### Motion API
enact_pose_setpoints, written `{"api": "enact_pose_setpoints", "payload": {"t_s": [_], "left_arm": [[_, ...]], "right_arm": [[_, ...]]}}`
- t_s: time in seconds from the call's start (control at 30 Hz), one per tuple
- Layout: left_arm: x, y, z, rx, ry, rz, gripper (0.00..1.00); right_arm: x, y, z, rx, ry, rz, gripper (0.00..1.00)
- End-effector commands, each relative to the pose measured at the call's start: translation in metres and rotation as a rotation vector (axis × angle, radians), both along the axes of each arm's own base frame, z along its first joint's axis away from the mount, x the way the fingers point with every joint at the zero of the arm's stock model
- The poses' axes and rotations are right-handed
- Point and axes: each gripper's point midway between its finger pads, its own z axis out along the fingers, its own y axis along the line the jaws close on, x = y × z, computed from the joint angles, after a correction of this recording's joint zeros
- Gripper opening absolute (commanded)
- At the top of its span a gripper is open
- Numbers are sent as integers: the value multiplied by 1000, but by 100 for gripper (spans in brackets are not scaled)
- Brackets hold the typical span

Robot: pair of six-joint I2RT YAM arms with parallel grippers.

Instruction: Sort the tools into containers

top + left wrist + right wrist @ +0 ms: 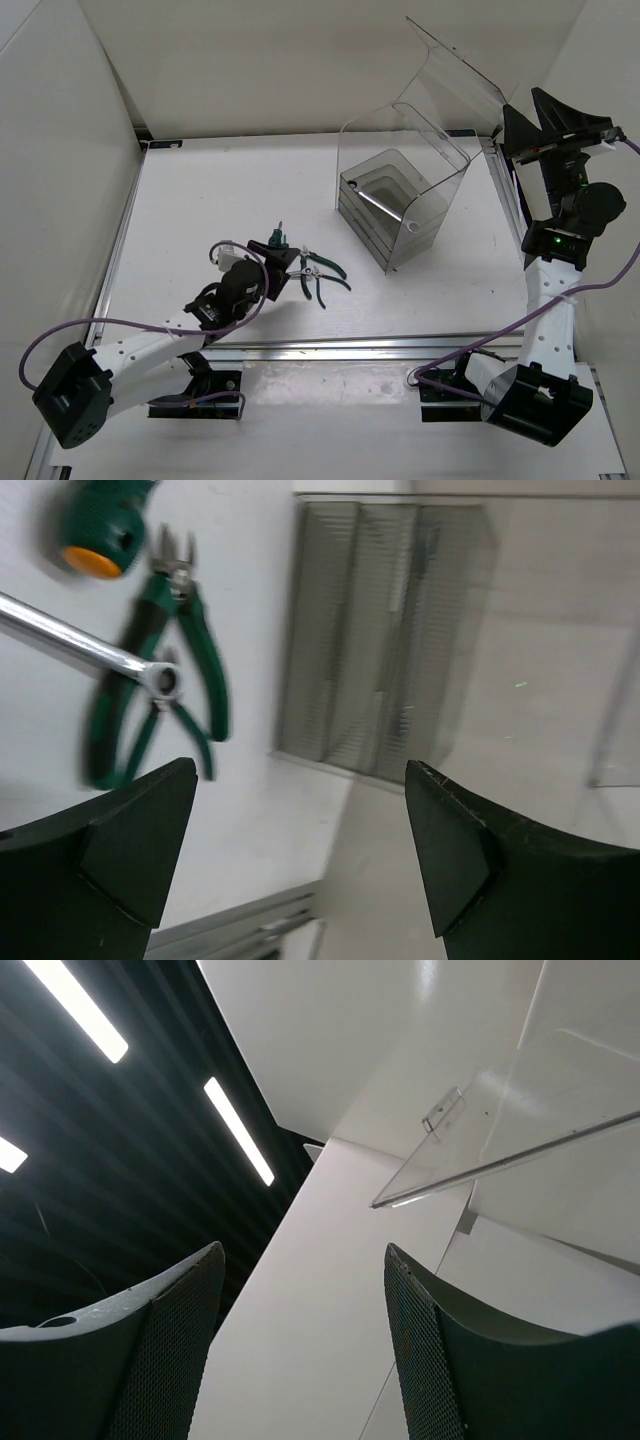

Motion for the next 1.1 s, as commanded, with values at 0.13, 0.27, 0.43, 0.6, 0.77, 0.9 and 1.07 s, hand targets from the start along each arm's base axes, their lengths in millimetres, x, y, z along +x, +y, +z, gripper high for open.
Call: {"api": "enact_pose_setpoints", "payload": {"t_s": [0.13,0.27,0.43,0.6,0.77,0.9,1.07], "left_arm": [[3,-12,7,-283,35,201,96],[-4,-5,-18,-289,92,278,96],[-4,0,-38,-279,118,308,95],[-2,-2,-52,-263,144,324,94],[1,-8,-61,-252,153,322,91],[3,-6,-71,-231,160,349,82],[6,-5,-86,-206,174,376,78]], "right_arm": [[-23,5,28,199,38,181,68],[-25,5,33,199,30,183,68],[-27,6,37,201,23,185,68],[-26,5,36,206,29,185,68],[-26,5,41,212,24,194,68],[-24,3,45,228,22,200,68],[-26,4,52,224,13,210,68]]}}
